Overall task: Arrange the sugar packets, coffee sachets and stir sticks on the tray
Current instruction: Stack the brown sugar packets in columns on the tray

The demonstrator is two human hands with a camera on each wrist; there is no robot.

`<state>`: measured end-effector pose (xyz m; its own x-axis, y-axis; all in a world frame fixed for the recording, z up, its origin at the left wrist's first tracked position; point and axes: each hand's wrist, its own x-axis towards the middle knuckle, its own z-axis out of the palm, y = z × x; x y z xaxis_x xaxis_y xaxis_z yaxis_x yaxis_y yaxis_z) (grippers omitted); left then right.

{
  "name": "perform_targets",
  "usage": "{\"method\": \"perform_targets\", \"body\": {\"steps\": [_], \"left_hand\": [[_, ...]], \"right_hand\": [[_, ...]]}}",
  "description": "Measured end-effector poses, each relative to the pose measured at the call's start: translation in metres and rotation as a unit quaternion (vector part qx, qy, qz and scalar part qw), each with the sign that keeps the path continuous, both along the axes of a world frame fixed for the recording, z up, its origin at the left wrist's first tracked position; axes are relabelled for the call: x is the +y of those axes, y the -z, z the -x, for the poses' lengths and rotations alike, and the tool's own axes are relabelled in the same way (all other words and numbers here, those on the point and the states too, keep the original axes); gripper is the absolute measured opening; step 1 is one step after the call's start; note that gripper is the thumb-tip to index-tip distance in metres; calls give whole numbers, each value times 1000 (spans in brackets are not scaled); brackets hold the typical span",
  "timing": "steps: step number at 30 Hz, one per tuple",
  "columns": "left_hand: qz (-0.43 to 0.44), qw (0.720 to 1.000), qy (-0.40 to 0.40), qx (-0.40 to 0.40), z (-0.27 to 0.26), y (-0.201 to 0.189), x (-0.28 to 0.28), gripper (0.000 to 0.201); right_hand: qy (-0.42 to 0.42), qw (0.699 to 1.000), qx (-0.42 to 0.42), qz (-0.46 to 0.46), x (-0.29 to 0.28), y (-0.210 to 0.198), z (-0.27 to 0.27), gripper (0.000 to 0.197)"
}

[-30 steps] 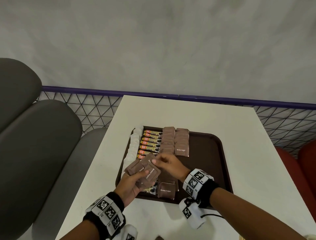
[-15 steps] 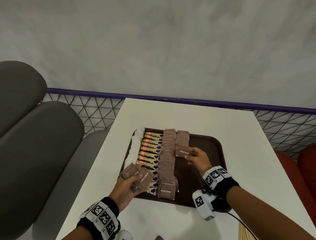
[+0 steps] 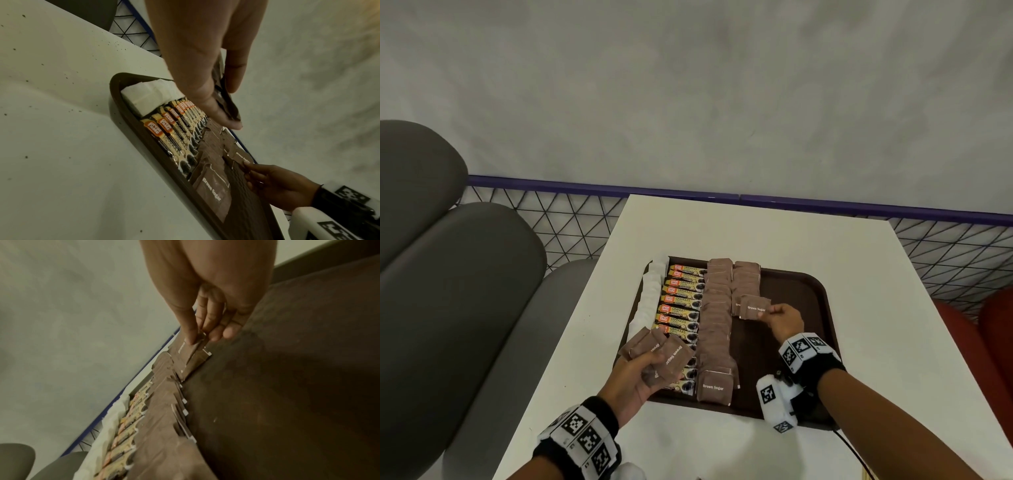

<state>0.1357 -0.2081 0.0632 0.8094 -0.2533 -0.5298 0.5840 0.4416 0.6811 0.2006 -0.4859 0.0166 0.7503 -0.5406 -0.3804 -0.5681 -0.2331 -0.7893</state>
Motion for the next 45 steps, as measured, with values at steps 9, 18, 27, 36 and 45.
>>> {"method": "perform_targets", "body": {"steps": [9, 18, 27, 36, 45], "left_hand": [[0, 1000, -4, 14, -2, 3, 3, 36], [-6, 1000, 0, 5, -7, 3, 5, 33], [0, 1000, -3, 11, -8, 3, 4, 33], [-40, 998, 2, -49, -5, -4, -6, 25], [-47, 994, 26, -95, -2, -5, -14, 19]], "right_hand": [[-62, 989, 70, 112, 18, 12, -2, 16], [-115, 965, 75, 224, 18, 7, -11, 20], [-62, 968, -17, 242, 25, 6, 0, 46], [-202, 953, -171, 148, 50, -20, 25, 18], [-374, 905, -124, -162, 87, -38, 51, 11]]}}
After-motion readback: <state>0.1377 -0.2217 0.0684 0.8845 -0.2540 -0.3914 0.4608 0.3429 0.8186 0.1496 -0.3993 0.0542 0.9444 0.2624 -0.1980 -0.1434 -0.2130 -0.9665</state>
